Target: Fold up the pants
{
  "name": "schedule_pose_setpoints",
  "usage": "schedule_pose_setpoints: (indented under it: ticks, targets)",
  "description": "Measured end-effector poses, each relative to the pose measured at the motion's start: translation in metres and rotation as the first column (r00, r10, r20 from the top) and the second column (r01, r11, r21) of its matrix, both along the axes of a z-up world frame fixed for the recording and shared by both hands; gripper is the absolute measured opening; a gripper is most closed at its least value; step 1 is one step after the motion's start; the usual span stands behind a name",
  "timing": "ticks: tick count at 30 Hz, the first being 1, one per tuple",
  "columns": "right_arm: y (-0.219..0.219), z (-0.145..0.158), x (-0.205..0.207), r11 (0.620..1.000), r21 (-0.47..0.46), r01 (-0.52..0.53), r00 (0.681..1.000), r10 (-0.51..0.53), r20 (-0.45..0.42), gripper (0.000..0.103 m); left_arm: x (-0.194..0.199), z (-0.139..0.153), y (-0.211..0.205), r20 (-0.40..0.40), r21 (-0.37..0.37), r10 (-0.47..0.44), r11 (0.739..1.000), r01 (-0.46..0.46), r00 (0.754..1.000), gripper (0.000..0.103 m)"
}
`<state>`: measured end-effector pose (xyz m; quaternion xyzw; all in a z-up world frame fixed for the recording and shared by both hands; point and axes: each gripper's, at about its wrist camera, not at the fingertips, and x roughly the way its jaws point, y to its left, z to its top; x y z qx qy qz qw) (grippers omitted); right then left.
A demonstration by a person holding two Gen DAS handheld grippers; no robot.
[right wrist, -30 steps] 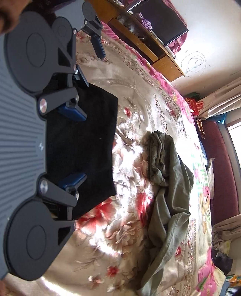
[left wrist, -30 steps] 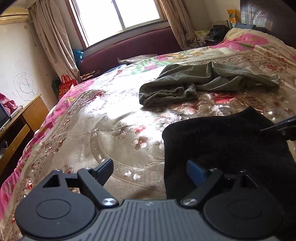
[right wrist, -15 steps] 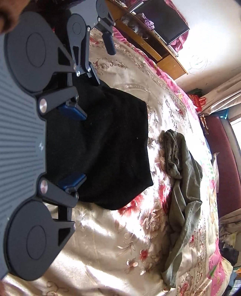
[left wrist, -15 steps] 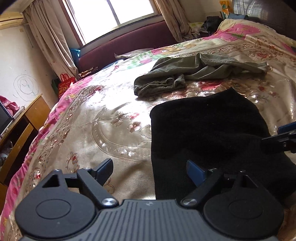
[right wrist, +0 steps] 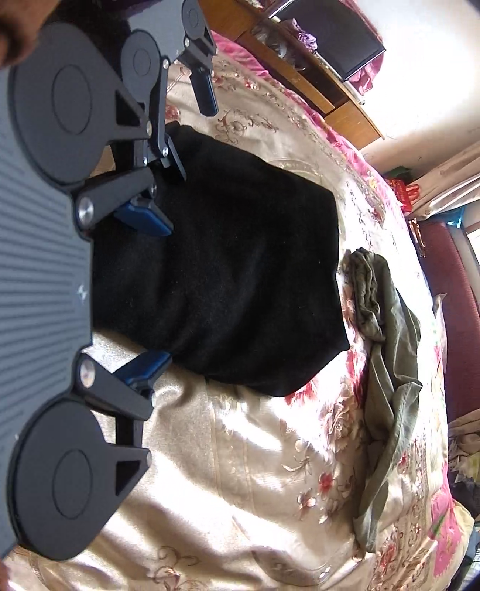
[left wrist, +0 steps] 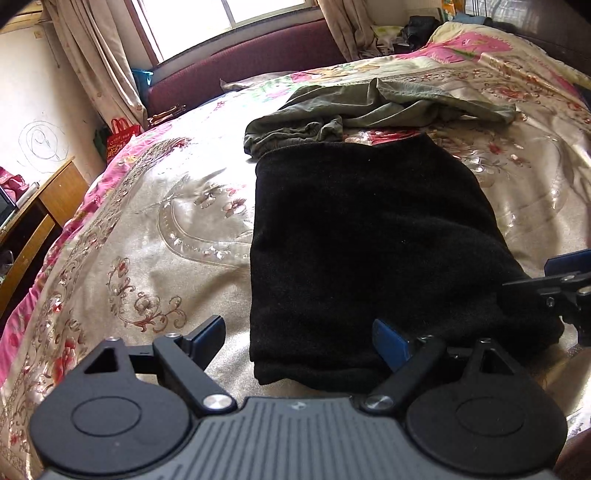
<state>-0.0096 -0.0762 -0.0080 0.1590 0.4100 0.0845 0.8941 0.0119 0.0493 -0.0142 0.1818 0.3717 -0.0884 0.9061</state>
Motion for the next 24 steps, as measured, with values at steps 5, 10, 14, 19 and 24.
schedule_pose_setpoints:
  ticks: [5,10,14,19,24]
  targets:
    - [-0.001,-0.001,-0.014,0.999,0.045,0.015,1.0,-0.016,0.005,0.071,-0.016,0.002,0.003,-0.029,-0.056,0.016,0.998,-0.018,0.999,0.101]
    - [-0.003,-0.004,-0.015,0.998,0.065,0.025,1.0,-0.024,-0.005,0.071,-0.02,0.0,0.001,-0.051,-0.094,0.027,0.995,-0.032,0.998,0.101]
    - [-0.018,-0.004,-0.008,0.992,0.111,0.067,0.998,-0.067,-0.005,0.071,-0.014,0.002,0.004,-0.04,-0.094,0.03,0.995,-0.033,0.999,0.102]
    - [-0.041,-0.024,0.021,0.958,0.271,0.098,0.994,-0.083,-0.066,0.071,-0.001,0.008,0.024,0.009,-0.117,0.055,0.992,-0.054,0.998,0.103]
    - [-0.042,-0.047,0.042,0.95,0.295,0.105,0.992,-0.079,-0.101,0.072,0.013,0.009,0.05,-0.002,-0.186,0.023,0.982,-0.023,1.0,0.103]
